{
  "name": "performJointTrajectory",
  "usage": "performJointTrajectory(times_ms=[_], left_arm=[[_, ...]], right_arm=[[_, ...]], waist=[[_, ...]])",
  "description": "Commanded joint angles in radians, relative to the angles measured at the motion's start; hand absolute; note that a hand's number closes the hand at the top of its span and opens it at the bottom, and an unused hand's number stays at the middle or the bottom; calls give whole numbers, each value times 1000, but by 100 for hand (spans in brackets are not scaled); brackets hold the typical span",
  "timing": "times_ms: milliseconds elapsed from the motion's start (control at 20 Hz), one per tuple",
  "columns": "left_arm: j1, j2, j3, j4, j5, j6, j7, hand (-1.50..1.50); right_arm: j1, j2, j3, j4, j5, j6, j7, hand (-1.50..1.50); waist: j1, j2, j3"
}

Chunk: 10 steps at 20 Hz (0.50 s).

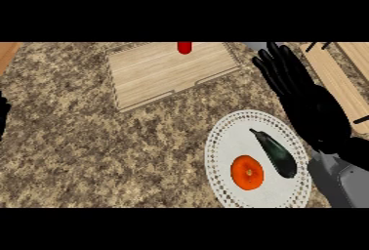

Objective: Pick the eggplant from the placemat and place it in the tiered shelf

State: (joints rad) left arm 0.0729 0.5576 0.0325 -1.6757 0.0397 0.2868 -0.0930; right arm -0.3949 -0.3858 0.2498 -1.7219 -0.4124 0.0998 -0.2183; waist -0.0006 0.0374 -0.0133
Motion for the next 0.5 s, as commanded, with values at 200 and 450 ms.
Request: performJointTrajectory(times_ms=[200,450], left_arm=[[-12,-75,-42,122,123,-100,127,0],[17,-104,-45,144,172,-119,166,0]], right_arm=[[3,21,82,259,175,-174,245,150],[94,-151,48,391,533,-485,331,150]], waist=[[16,-22,9],[-34,-28,2]])
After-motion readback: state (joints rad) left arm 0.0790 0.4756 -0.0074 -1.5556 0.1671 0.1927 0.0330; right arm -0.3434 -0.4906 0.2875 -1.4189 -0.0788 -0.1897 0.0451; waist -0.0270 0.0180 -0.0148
